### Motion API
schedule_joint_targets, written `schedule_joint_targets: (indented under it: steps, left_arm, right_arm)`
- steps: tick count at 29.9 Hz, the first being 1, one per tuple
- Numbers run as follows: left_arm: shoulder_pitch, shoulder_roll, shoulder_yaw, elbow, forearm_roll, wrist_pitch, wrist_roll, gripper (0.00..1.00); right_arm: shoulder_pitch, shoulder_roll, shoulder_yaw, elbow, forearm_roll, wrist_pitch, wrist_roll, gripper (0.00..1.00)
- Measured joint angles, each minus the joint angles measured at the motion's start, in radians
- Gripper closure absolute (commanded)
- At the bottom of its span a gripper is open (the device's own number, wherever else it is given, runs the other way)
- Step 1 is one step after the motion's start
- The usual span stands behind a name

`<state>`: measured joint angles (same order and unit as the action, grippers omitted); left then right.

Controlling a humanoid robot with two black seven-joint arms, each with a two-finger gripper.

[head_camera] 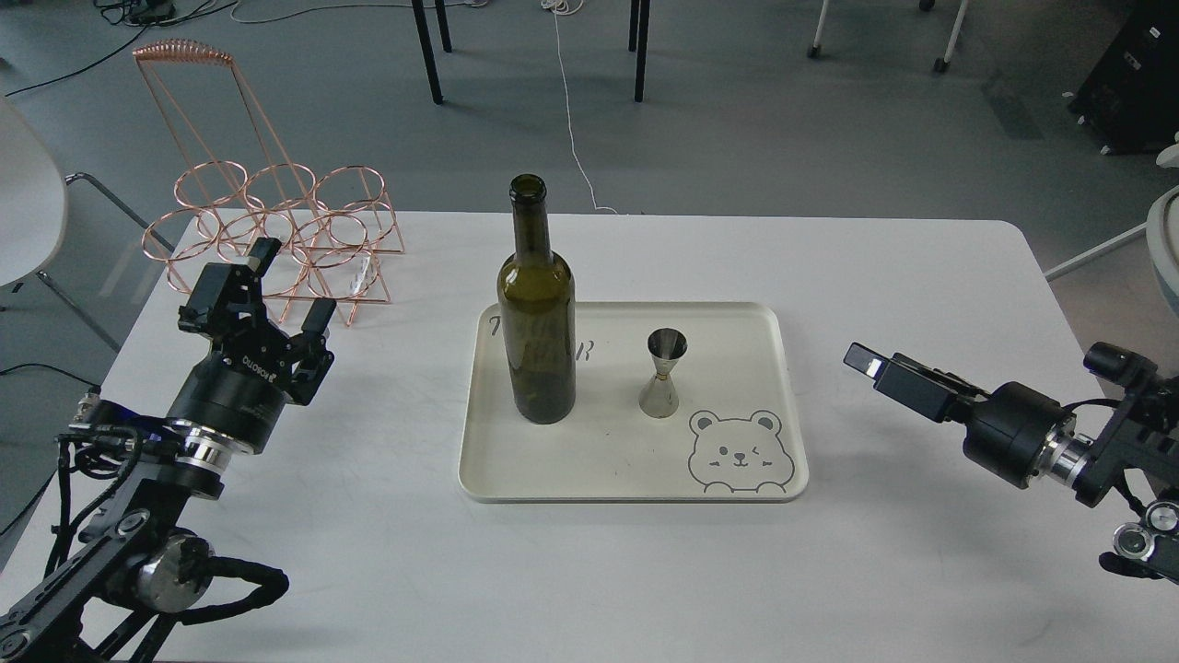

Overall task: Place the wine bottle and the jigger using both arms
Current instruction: 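Move the right gripper toward the metal jigger on the tray, then close the right gripper around the metal jigger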

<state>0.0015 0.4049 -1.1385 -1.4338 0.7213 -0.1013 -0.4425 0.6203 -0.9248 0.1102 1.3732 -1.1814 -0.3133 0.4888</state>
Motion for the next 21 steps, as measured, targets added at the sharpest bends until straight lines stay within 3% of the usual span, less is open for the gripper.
schedule_joint_targets:
  steps: [6, 11, 21]
  left_arm:
    - [0.0, 0.0, 0.0, -0.001, 0.001, 0.002, -0.007, 0.02]
    - [0.0, 0.0, 0.0, -0.002, 0.002, 0.002, -0.008, 0.02]
    - [0.0, 0.002, -0.001, -0.004, 0.004, 0.002, -0.011, 0.02]
  right_arm:
    - [0.013, 0.179, -0.041, -0.221, -0.173, -0.163, 0.0, 0.01]
    - [0.013, 0.376, -0.064, -0.347, -0.264, -0.175, 0.0, 0.01]
    - [0.041, 0.584, -0.108, -0.482, -0.337, -0.176, 0.0, 0.01]
